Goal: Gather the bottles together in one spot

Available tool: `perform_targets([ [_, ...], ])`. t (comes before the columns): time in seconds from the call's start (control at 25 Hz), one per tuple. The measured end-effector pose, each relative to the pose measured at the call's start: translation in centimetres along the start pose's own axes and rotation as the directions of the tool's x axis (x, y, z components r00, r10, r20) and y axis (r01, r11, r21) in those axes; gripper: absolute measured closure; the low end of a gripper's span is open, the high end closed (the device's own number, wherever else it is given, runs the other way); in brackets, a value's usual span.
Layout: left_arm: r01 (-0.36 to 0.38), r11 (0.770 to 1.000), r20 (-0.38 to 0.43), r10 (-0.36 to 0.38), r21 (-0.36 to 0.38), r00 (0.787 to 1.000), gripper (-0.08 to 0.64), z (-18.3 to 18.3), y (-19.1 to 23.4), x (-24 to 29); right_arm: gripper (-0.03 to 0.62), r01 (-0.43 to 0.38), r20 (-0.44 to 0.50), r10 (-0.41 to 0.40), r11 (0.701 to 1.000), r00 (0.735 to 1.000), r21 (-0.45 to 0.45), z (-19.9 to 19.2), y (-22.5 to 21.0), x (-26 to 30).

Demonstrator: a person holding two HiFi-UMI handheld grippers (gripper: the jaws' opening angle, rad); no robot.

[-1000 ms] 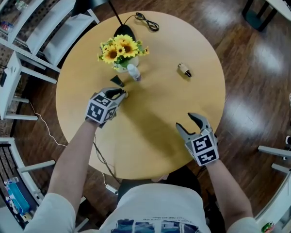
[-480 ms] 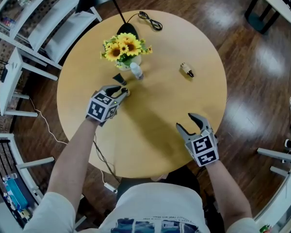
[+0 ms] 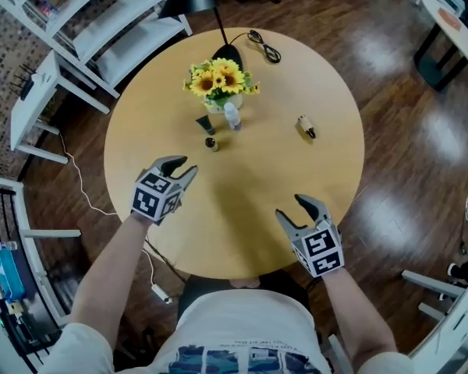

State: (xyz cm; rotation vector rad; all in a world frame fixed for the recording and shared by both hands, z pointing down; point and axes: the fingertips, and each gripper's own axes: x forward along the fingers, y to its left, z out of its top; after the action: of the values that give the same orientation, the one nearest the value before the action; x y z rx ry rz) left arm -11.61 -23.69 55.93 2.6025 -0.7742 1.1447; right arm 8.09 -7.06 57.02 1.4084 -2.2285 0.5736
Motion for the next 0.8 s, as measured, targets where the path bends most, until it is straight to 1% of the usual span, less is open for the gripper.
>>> perform_targets([
  [0.12, -0.059, 0.993, 0.029, 0.062, -0.099, 0.998, 0.417, -1.0, -2.7, -4.1, 0.337, -0.075, -0.008, 0.075, 0.995, 0.997, -0.06, 0.4, 1.2, -0.6],
  [0.2, -0.095, 0.98, 0.063, 0.107, -0.174, 0.992, 0.417, -1.6, -4.5, -6.8, 0.337, -0.108, -0.017, 0.107, 0.99, 0.994, -0.088, 0.6, 2.0, -1.0],
  [0.28, -0.125, 0.96, 0.091, 0.152, -0.251, 0.984, 0.417, -2.5, -6.3, -9.4, 0.337, -0.108, -0.014, 0.107, 0.989, 0.994, -0.1, 0.5, 2.5, -1.7],
  [0.4, -0.146, 0.923, 0.121, 0.2, -0.355, 0.972, 0.417, -4.7, -9.0, -13.0, 0.337, -0.085, 0.017, 0.086, 0.994, 0.996, -0.069, 1.1, 3.7, -3.3],
  [0.44, -0.143, 0.91, 0.132, 0.209, -0.39, 0.969, 0.417, -5.5, -9.9, -14.1, 0.337, -0.077, 0.035, 0.079, 0.995, 0.996, -0.056, 1.4, 4.4, -3.9],
  [0.52, -0.113, 0.885, 0.161, 0.205, -0.451, 0.965, 0.419, -6.8, -11.9, -16.1, 0.337, -0.059, 0.061, 0.061, 0.998, 0.996, -0.026, 1.7, 6.0, -5.3],
  [0.56, -0.1, 0.879, 0.172, 0.201, -0.466, 0.964, 0.419, -7.3, -12.8, -17.1, 0.337, -0.049, 0.068, 0.05, 0.999, 0.996, -0.009, 1.7, 6.9, -6.1],
  [0.6, -0.099, 0.878, 0.173, 0.201, -0.467, 0.964, 0.419, -8.0, -13.6, -18.1, 0.337, -0.036, 0.075, 0.036, 0.999, 0.997, 0.004, 1.6, 8.0, -6.8],
  [0.72, -0.165, 0.889, 0.131, 0.241, -0.427, 0.962, 0.425, -10.5, -14.8, -20.8, 0.337, 0.005, 0.087, -0.008, 1.0, 0.996, 0.024, 1.1, 11.1, -8.6],
  [0.8, -0.182, 0.889, 0.128, 0.256, -0.42, 0.958, 0.426, -12.2, -15.5, -22.5, 0.337, 0.019, 0.077, -0.021, 0.999, 0.997, 0.033, 0.4, 13.2, -9.5],
])
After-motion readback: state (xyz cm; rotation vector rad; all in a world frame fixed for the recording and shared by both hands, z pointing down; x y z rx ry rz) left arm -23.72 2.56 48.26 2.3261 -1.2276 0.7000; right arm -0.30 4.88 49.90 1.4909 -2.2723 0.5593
